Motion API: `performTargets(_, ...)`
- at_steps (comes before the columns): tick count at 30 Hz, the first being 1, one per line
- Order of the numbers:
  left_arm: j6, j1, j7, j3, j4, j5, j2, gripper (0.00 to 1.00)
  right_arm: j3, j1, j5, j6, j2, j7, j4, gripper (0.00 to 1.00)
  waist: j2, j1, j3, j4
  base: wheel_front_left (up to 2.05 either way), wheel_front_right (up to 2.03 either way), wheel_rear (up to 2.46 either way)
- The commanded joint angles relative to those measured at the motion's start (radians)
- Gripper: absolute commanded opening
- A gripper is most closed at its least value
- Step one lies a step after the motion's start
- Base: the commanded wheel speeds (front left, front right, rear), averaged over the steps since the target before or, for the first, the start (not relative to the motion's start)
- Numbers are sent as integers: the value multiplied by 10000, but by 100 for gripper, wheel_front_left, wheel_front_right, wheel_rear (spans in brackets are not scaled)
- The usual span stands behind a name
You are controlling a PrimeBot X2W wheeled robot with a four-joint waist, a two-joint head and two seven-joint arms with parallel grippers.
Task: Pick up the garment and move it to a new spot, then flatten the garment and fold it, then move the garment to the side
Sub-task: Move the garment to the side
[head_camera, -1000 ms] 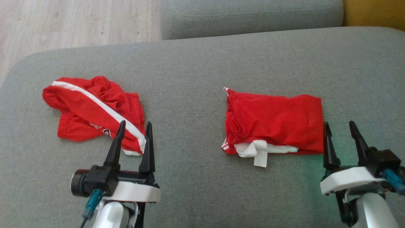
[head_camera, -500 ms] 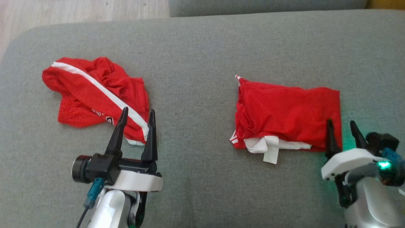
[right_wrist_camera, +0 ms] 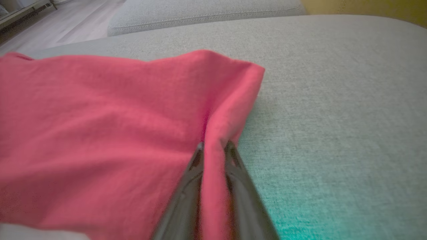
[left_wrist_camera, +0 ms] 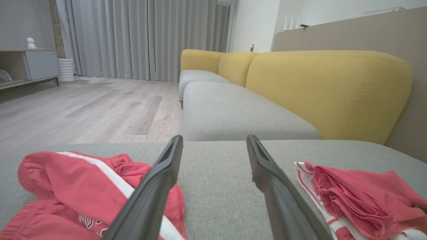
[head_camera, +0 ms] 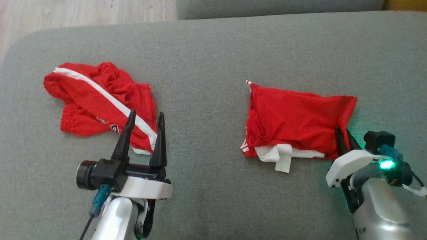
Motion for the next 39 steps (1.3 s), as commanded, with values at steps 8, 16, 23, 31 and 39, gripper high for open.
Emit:
performTargets(8, 147, -183, -82, 344, -306, -11, 14, 100, 469, -302, -740, -7, -867, -66, -722, 0, 0, 0, -439, -268, 0, 0, 0)
performTargets(16, 134, -195, -82, 440, -445, 36, 14, 100, 1148, -335, -684, -7, -3048, 710, -1446, 0, 0, 0, -361, -381, 0, 0, 0)
performTargets(23, 74, -491, -82, 389, -612, 133, 14, 100, 1200, -516, -406, -7, -5177, 1400, -1437, 0, 0, 0, 307, -282, 0, 0, 0)
performTargets(31, -44, -843, -82, 475, -662, 281, 14, 100, 382, -1135, -926, -7, -6395, 1536, -649, 0, 0, 0, 1016, -114, 0, 0, 0)
performTargets(39, -79, -894, -82, 487, -628, 308, 14, 100, 139, -1559, -1242, -7, -6206, 1389, -242, 0, 0, 0, 1098, -79, 0, 0, 0)
